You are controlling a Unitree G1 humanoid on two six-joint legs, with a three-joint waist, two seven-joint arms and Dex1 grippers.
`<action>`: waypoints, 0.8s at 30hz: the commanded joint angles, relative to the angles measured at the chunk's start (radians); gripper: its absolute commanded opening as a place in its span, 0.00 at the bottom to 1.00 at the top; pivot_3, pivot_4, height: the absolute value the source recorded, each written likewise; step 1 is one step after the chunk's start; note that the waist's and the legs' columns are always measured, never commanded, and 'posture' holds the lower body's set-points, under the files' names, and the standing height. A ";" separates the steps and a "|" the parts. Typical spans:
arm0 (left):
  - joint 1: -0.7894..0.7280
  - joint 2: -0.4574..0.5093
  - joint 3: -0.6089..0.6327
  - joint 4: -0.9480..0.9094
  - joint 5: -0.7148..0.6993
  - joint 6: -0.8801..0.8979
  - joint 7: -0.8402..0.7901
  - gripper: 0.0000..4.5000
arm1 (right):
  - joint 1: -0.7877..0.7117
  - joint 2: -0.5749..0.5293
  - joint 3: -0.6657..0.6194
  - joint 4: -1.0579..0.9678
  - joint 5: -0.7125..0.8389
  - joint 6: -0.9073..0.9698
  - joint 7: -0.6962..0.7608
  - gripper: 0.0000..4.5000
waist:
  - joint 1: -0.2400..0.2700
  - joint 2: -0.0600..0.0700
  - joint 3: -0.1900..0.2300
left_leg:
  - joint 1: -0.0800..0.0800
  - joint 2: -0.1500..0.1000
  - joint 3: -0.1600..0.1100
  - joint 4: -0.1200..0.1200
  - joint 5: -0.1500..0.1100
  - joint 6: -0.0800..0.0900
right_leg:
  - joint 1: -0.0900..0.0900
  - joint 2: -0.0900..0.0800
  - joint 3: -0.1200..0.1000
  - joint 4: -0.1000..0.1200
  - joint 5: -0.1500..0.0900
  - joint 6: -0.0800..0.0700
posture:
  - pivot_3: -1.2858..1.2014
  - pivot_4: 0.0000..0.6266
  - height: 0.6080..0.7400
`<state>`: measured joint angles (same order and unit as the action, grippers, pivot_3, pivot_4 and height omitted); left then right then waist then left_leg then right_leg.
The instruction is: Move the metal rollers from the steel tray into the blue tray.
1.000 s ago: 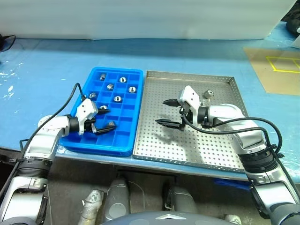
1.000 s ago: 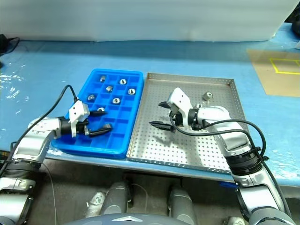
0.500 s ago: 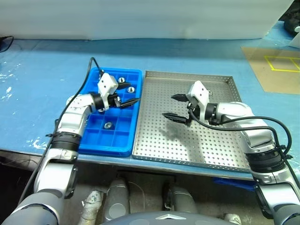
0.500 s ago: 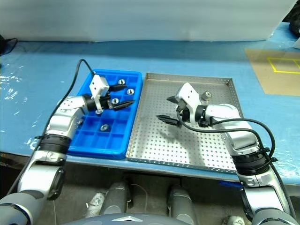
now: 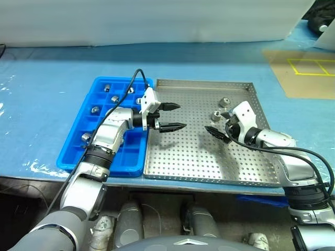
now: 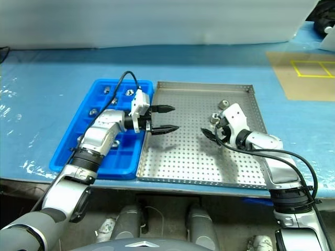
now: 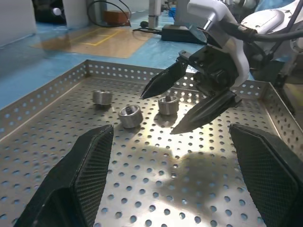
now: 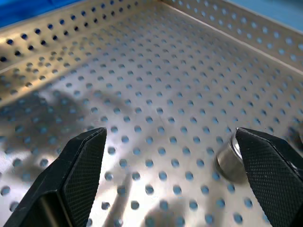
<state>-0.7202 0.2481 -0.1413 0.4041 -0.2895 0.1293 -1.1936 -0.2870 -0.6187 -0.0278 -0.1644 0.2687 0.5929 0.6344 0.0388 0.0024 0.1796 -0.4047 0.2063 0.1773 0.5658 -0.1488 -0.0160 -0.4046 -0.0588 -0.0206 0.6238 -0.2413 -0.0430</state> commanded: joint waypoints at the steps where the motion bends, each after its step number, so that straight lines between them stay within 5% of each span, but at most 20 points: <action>1: 0.004 -0.020 -0.027 -0.052 -0.009 -0.001 -0.020 0.91 | 0.033 0.005 -0.063 0.058 -0.023 -0.056 -0.045 1.00 | -0.001 0.000 0.000 | 0.001 0.000 0.000 0.000 0.000 0.000 | 0.001 0.000 0.000 0.000 0.000 0.000 | 0.40 0.24 1.00; 10: -0.001 -0.032 -0.032 -0.035 0.000 -0.016 -0.010 0.91 | -0.026 0.054 -0.089 0.247 -0.093 -0.195 -0.168 1.00 | -0.022 0.000 0.000 | 0.001 0.000 0.000 0.002 -0.001 0.001 | 0.003 0.000 0.000 0.000 0.000 0.000 | 0.40 0.24 1.00; 24: 0.036 -0.005 -0.031 -0.057 0.007 -0.018 0.010 0.91 | -0.002 0.082 -0.047 0.338 -0.113 -0.225 -0.117 1.00 | -0.024 0.001 0.000 | 0.001 0.000 0.000 0.003 -0.001 0.002 | 0.003 0.000 0.000 -0.001 0.000 0.000 | 0.41 0.24 1.00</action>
<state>-0.6834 0.2383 -0.1782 0.3851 -0.2811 0.1259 -1.1858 -0.2983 -0.5396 -0.0876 0.1778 0.1682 0.3744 0.5100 0.0150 0.0029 0.1793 -0.4031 0.2066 0.1777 0.5686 -0.1502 -0.0135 -0.4009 -0.0591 -0.0204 0.6232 -0.2413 -0.0430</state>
